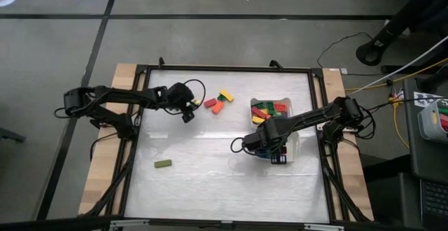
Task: Sort blocks by size
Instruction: Put the green thin rectangle block into the top white bin
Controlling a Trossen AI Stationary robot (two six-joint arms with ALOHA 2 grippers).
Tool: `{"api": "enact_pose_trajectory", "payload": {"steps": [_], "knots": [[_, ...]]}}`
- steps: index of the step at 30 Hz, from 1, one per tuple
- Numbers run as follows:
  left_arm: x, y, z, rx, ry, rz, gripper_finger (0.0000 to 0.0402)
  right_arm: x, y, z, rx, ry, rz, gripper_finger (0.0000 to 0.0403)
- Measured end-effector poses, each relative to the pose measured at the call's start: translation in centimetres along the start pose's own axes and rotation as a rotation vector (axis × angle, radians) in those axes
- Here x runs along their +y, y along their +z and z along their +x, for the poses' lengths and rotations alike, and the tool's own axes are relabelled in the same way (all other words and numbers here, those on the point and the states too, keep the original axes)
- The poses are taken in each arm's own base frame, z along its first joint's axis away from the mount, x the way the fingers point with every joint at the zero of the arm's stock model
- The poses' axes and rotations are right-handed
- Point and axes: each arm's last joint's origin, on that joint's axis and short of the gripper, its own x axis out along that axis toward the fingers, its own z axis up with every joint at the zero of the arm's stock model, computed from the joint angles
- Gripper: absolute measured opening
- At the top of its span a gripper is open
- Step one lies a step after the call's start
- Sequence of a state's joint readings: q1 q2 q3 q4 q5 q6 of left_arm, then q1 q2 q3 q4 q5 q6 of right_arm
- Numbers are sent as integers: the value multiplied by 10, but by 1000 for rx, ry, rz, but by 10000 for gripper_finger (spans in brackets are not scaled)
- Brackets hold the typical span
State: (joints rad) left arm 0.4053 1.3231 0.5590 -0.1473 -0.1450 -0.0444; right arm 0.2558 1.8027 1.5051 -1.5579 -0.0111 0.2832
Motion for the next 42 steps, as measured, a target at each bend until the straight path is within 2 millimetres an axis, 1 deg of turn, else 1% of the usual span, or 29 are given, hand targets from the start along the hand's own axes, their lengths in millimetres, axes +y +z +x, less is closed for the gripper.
{"api": "enact_pose_trajectory", "payload": {"steps": [6,12,14,19,24,28,32,35,37,40,41,42], "knots": [[7,-12,5,17,19,-21,194,-2,-1,0,0,-49,-18,170],[8,-26,8,55,23,-22,194,-3,-1,-1,-10,-83,-48,170],[8,-30,9,61,23,-21,194,-4,-3,-3,-28,-94,-64,170],[8,-36,11,54,22,-22,194,-10,-20,-20,-113,-134,-62,170],[8,-35,11,38,21,7,194,-19,-42,-40,-240,-177,-7,170],[7,-37,16,57,20,20,194,-25,-56,-55,-385,-197,37,170],[6,-38,23,75,16,22,192,-30,-66,-71,-561,-244,66,170],[5,-37,25,59,14,21,173,-33,-70,-79,-662,-293,76,170],[5,-35,26,44,9,19,146,-35,-73,-83,-692,-309,68,170],[5,-34,26,26,-4,6,96,-36,-78,-85,-704,-318,52,170],[5,-33,26,24,-11,-5,83,-37,-79,-84,-714,-327,54,170],[4,-32,26,22,-22,-20,82,-38,-81,-82,-728,-339,60,170]]}}
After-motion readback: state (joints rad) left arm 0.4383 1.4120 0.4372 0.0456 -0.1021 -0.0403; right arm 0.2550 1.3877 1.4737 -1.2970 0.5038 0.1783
